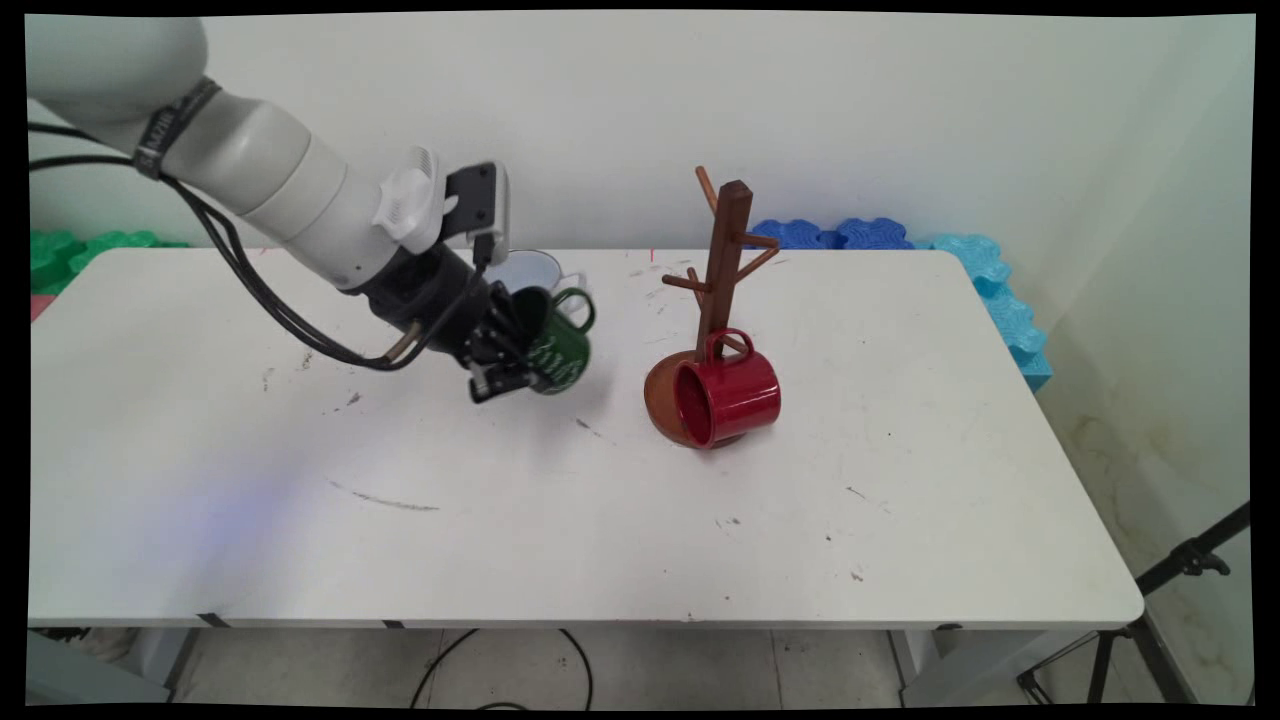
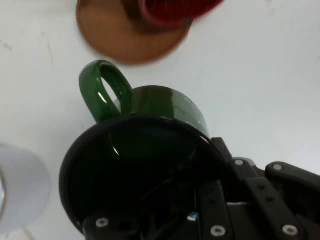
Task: Place the picked object on the table
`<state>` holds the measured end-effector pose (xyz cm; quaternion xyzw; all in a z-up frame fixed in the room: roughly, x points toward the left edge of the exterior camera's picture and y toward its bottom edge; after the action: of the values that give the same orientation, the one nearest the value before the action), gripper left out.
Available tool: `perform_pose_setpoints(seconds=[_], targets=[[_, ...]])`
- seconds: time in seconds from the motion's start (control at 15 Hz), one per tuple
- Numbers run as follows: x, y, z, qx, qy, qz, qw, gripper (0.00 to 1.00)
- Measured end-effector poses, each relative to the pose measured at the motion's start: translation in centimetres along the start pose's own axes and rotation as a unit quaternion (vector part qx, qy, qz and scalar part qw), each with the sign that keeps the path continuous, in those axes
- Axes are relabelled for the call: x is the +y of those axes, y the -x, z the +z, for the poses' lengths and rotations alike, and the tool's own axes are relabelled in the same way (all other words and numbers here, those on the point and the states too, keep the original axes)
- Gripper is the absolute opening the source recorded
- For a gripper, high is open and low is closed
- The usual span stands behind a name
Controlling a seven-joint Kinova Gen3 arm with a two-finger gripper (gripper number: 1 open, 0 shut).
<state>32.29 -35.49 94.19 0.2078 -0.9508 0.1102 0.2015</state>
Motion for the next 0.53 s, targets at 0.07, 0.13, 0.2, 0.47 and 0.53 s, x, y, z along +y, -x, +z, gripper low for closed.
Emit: perform_pose_setpoints(seconds=[0.07, 0.13, 0.2, 0.47, 0.53], targets=[[-0.3, 0.2, 0.3, -0.017, -0.003, 0.013, 0.9998, 0.00], [-0.7, 0.4, 0.7, -0.035, -0.006, 0.028, 0.9990, 0.00], [-1.0, 0.6, 1.0, -0.047, -0.008, 0.037, 0.9982, 0.00], [-2.5, 1.4, 3.0, -0.099, -0.014, 0.076, 0.9921, 0.00], [-2.8, 1.5, 3.6, -0.109, -0.015, 0.086, 0.9902, 0.00]])
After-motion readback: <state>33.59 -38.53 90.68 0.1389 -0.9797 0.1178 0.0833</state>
